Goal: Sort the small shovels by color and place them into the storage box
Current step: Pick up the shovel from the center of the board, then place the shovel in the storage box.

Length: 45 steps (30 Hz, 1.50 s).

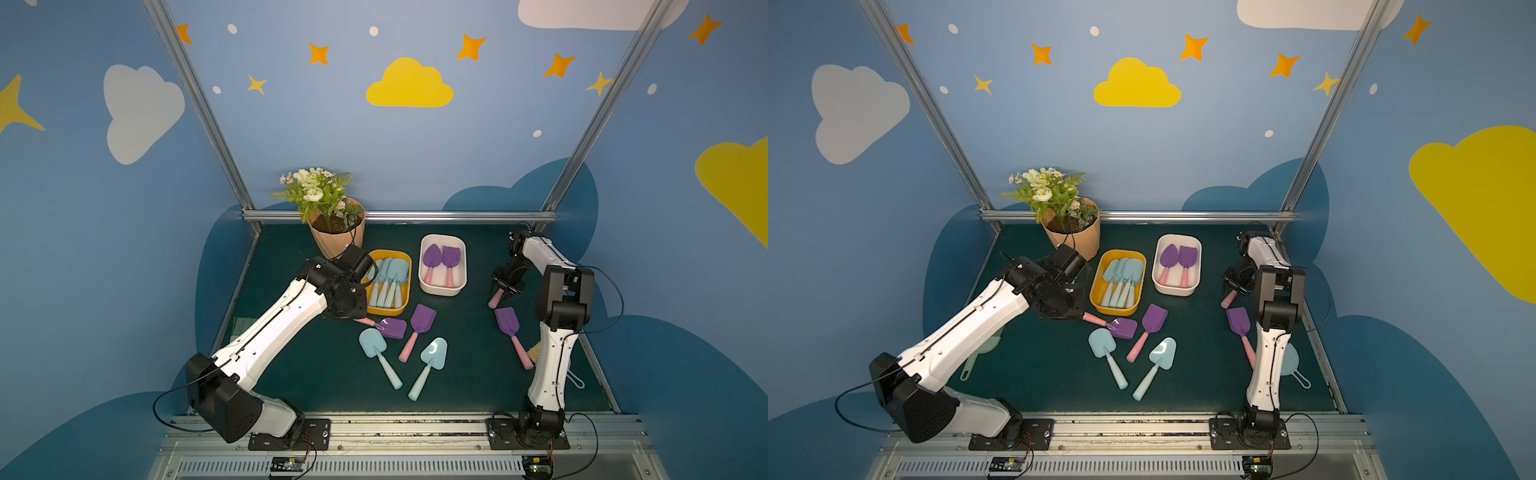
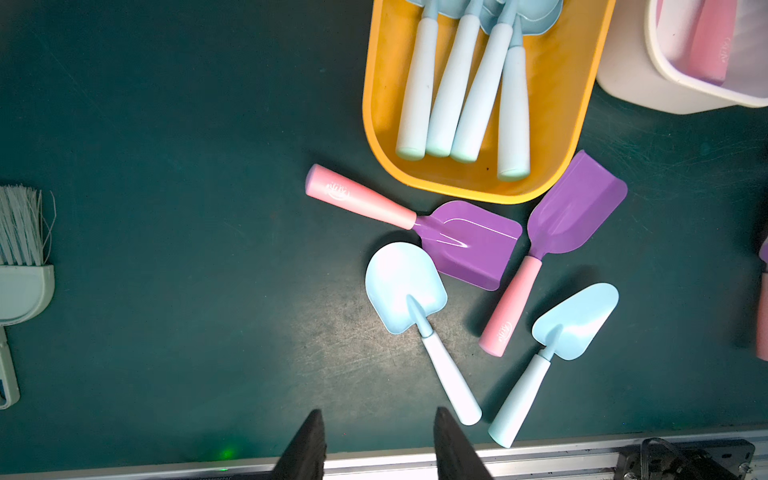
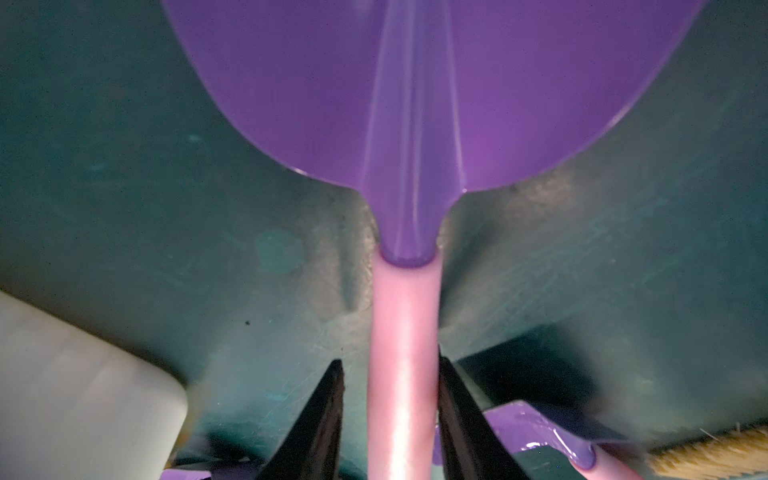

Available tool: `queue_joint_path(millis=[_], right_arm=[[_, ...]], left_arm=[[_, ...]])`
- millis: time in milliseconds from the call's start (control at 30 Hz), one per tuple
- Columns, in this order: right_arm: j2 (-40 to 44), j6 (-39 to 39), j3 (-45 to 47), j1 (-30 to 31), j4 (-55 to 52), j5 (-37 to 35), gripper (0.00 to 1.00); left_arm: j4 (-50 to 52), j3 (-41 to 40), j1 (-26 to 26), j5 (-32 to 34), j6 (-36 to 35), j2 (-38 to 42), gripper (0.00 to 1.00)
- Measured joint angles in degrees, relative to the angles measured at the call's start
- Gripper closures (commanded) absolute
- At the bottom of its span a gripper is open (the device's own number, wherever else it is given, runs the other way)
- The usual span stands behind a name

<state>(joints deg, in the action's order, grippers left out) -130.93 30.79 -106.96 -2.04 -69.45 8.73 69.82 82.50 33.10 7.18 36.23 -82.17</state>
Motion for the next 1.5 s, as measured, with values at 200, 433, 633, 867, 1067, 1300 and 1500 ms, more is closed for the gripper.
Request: queue_joint_path(millis=[200, 433, 633, 867, 1067, 1300, 1500], right_arm=[[-0.9, 0.0, 0.0, 0.0, 0.0, 0.4, 0.72], [-0.9, 0.1, -0.3, 0.1, 0.2, 0.5, 0.86], [-0.9, -0.2, -3.5, 0.6, -0.1, 0.3, 0.91], [0.0, -1.4, -7.6, 2.7, -2.8, -1.6, 0.96], [3.6, -1.9, -12.3, 5.0, -6.4, -2.4, 1.0], [6.2, -2.6, -20.2, 7.9, -10.9, -2.5, 1.0], [6.2, -2.6, -26.5, 10.1, -13.7, -0.3, 1.0]], left_arm=[[0.0, 0.0, -0.1, 0.0, 0.0, 0.0, 0.68], [0.0, -0.1, -0.2, -0.1, 0.0, 0.0, 0.69], [-0.2, -0.3, -0.3, -0.1, 0.0, 0.2, 0.69], [-0.4, -0.7, -0.3, -0.2, 0.0, 1.0, 0.69], [-0.7, -1.9, -0.3, -0.2, 0.0, 2.8, 0.69], [-0.9, -2.5, -0.4, -0.3, 0.0, 4.2, 0.69], [-0.9, -2.5, -0.4, -0.3, 0.1, 4.8, 0.69]])
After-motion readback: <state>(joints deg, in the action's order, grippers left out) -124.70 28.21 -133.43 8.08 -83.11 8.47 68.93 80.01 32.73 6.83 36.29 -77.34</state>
